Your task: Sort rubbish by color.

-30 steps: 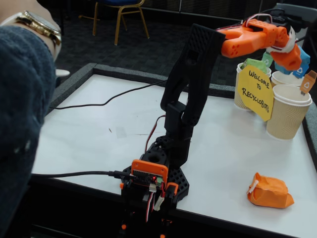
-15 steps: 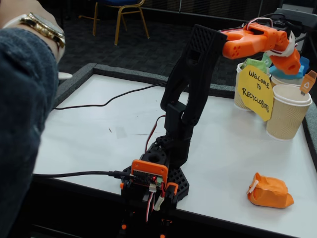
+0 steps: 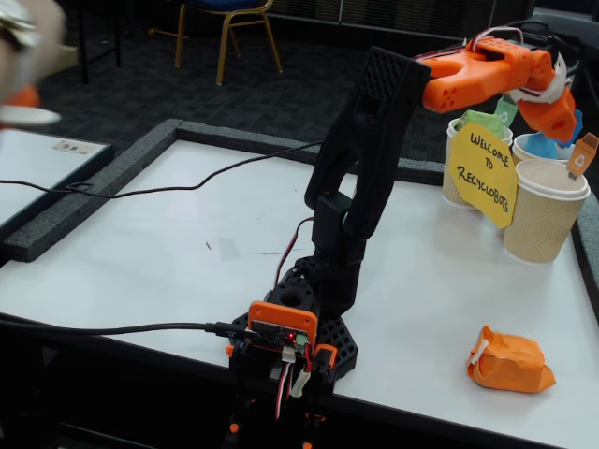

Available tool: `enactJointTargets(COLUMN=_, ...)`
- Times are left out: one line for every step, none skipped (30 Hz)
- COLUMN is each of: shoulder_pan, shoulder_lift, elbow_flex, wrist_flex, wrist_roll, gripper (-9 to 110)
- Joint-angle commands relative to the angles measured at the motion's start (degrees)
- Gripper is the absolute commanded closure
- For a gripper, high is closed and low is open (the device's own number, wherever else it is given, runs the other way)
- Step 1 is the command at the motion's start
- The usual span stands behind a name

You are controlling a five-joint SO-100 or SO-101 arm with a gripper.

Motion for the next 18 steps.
enactJointTargets(shoulder_pan=1.85, shoulder_lift=18.90, elbow_flex=-4.13, wrist_flex=4.75, wrist_roll=0.79, gripper=101)
enactJointTargets(shoulder_pan=1.85, shoulder_lift=20.74, elbow_flex=-3.60, wrist_flex=6.42, wrist_roll=0.79, gripper=101)
enactJointTargets(shoulder_pan=1.85, shoulder_lift=22.68, elbow_flex=-3.25, wrist_flex=8.09, wrist_roll=0.79, gripper=101)
enactJointTargets(shoulder_pan=1.85, shoulder_lift=24.61, elbow_flex=-2.64, wrist_flex=9.76, wrist_roll=0.79, gripper=101)
enactJointTargets(shoulder_pan=1.93, shoulder_lift=26.72, elbow_flex=-1.85, wrist_flex=11.25, wrist_roll=0.79, gripper=101)
enactJointTargets(shoulder_pan=1.93, shoulder_lift=28.92, elbow_flex=-0.70, wrist_flex=12.57, wrist_roll=0.88, gripper=101)
enactJointTargets(shoulder_pan=1.93, shoulder_lift=31.11, elbow_flex=0.62, wrist_flex=13.71, wrist_roll=0.88, gripper=101)
enactJointTargets(shoulder_pan=2.11, shoulder_lift=33.49, elbow_flex=2.37, wrist_flex=14.41, wrist_roll=0.88, gripper=101)
enactJointTargets(shoulder_pan=2.37, shoulder_lift=35.68, elbow_flex=4.22, wrist_flex=15.29, wrist_roll=0.88, gripper=101)
enactJointTargets(shoulder_pan=2.64, shoulder_lift=37.88, elbow_flex=6.06, wrist_flex=16.00, wrist_roll=0.88, gripper=101)
enactJointTargets(shoulder_pan=2.99, shoulder_lift=39.99, elbow_flex=8.00, wrist_flex=16.52, wrist_roll=0.88, gripper=101)
enactJointTargets(shoulder_pan=3.34, shoulder_lift=42.01, elbow_flex=10.02, wrist_flex=16.96, wrist_roll=0.88, gripper=101)
enactJointTargets(shoulder_pan=3.78, shoulder_lift=44.12, elbow_flex=12.04, wrist_flex=17.49, wrist_roll=0.88, gripper=101)
enactJointTargets(shoulder_pan=4.22, shoulder_lift=45.97, elbow_flex=14.15, wrist_flex=17.93, wrist_roll=0.88, gripper=101)
enactJointTargets(shoulder_pan=4.75, shoulder_lift=47.90, elbow_flex=16.17, wrist_flex=18.11, wrist_roll=0.88, gripper=101)
enactJointTargets(shoulder_pan=5.27, shoulder_lift=49.66, elbow_flex=18.37, wrist_flex=18.11, wrist_roll=0.88, gripper=101)
enactJointTargets(shoulder_pan=5.89, shoulder_lift=51.59, elbow_flex=20.57, wrist_flex=18.11, wrist_roll=0.88, gripper=101)
enactJointTargets(shoulder_pan=6.50, shoulder_lift=53.44, elbow_flex=22.85, wrist_flex=18.11, wrist_roll=0.88, gripper=101)
